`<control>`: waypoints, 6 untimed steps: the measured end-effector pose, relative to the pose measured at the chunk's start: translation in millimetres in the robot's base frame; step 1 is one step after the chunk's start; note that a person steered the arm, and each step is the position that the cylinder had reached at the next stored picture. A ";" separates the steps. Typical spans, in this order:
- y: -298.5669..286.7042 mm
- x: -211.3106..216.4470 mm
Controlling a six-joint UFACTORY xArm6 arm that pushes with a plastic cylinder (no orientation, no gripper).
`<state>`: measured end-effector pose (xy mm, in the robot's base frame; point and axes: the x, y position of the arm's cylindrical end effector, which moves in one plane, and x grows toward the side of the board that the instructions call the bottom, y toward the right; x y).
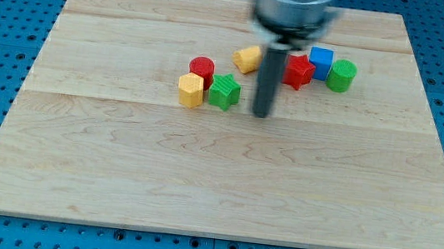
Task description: Push the green star into the red circle
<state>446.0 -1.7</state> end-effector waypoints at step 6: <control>16.0 -56.7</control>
